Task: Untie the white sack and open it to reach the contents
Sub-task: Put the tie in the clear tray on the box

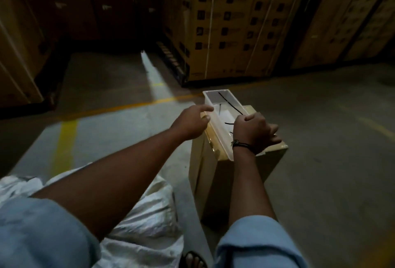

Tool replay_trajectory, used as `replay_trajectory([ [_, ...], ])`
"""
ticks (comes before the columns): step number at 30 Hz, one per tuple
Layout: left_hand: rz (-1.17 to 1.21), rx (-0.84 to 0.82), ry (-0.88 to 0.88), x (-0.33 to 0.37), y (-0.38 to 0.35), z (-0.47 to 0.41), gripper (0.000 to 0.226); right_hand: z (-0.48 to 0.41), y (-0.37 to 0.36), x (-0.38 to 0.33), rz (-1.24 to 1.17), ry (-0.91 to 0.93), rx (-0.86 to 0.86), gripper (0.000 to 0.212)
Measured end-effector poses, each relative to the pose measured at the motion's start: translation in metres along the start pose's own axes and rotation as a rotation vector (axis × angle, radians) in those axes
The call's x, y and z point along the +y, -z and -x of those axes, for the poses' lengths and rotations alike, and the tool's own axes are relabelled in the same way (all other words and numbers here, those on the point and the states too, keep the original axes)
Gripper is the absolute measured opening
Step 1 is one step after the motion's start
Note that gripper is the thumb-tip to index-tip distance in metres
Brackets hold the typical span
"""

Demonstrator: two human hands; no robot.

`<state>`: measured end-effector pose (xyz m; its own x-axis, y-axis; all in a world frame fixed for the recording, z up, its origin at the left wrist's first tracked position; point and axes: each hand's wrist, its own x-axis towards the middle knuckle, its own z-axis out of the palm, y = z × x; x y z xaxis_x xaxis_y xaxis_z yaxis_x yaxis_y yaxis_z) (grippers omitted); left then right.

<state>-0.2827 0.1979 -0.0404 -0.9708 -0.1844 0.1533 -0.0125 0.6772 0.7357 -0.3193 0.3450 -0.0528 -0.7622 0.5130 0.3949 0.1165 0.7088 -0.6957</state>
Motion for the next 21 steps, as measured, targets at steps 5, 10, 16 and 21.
replay_trajectory([
  [5, -0.106, -0.057, -0.038, -0.002, -0.038, 0.004, 0.044, -0.005, -0.007, 0.019, 0.095, 0.032, 0.024, 0.012],
  [10, -0.091, 0.067, -0.052, 0.000, -0.054, 0.010, 0.046, -0.011, -0.009, 0.024, 0.126, 0.073, 0.076, 0.012],
  [16, -0.124, 0.068, -0.057, 0.002, -0.054, 0.017, 0.047, -0.011, -0.004, 0.029, 0.056, 0.104, 0.134, 0.009],
  [21, -0.191, 0.102, -0.086, 0.007, -0.040, 0.033, 0.046, 0.003, 0.000, 0.017, 0.000, 0.265, 0.107, 0.009],
])
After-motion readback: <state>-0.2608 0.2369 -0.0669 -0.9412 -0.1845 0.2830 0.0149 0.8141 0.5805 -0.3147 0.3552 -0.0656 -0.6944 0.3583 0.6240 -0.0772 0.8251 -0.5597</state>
